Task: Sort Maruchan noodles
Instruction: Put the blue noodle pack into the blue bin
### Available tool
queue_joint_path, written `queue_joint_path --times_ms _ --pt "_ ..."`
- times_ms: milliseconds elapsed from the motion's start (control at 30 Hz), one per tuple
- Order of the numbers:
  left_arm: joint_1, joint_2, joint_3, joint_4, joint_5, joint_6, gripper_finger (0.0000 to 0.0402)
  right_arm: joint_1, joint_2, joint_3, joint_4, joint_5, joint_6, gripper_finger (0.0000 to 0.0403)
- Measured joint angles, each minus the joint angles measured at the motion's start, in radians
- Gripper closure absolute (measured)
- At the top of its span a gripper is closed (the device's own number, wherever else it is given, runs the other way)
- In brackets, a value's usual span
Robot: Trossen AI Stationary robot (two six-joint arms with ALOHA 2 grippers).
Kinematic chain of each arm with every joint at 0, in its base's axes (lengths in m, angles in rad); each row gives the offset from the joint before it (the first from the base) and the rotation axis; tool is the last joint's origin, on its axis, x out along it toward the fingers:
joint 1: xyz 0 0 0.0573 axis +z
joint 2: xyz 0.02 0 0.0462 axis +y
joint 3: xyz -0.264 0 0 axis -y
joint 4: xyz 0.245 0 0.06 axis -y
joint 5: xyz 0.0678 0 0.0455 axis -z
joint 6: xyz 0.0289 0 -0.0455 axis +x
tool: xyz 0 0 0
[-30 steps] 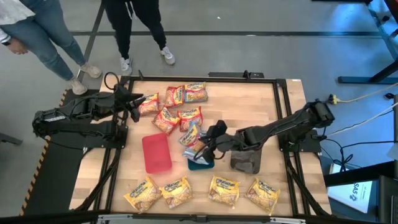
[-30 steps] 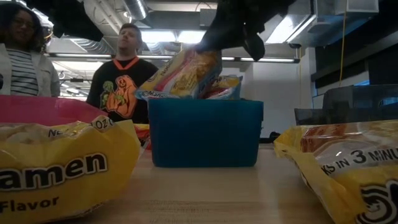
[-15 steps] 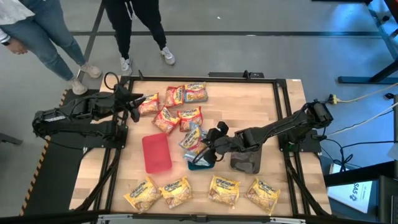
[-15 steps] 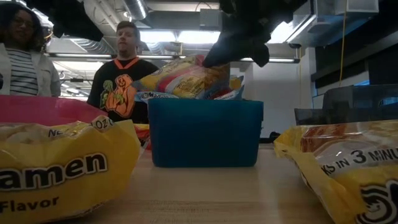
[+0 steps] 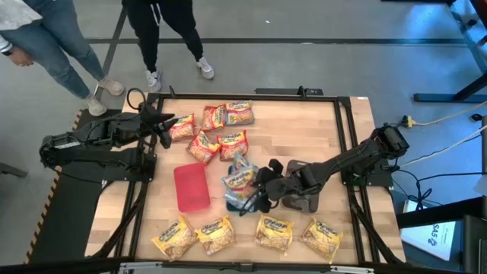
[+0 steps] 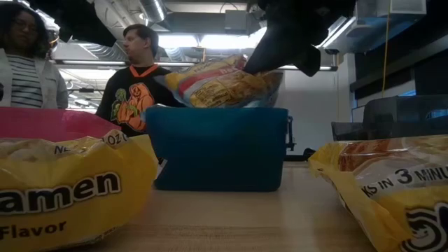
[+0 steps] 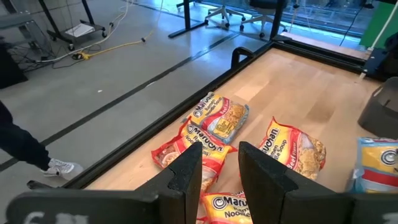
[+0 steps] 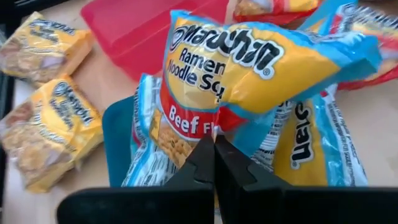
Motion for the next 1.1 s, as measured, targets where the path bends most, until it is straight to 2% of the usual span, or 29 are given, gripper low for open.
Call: queue_joint_path --times_ms 233,400,700,1100 --pt "0.000 0.000 0.000 0.000 0.000 0.000 0.0303 -0.003 0.026 0.000 -0.004 -0.080 0.043 0.0388" --pt "0.000 0.000 0.000 0.002 -0.001 -0.001 0.0303 -0.003 0.026 0.000 -0.006 -0.094 0.048 0.0346" --pt "0.000 0.000 0.000 0.003 0.000 0.000 0.0303 -0.003 0.011 0.000 -0.078 -0.196 0.047 0.0264" --pt "0.000 0.000 0.000 0.002 -0.001 0.000 0.0303 -0.011 -0.051 0.000 -0.082 -0.156 0.042 0.0216"
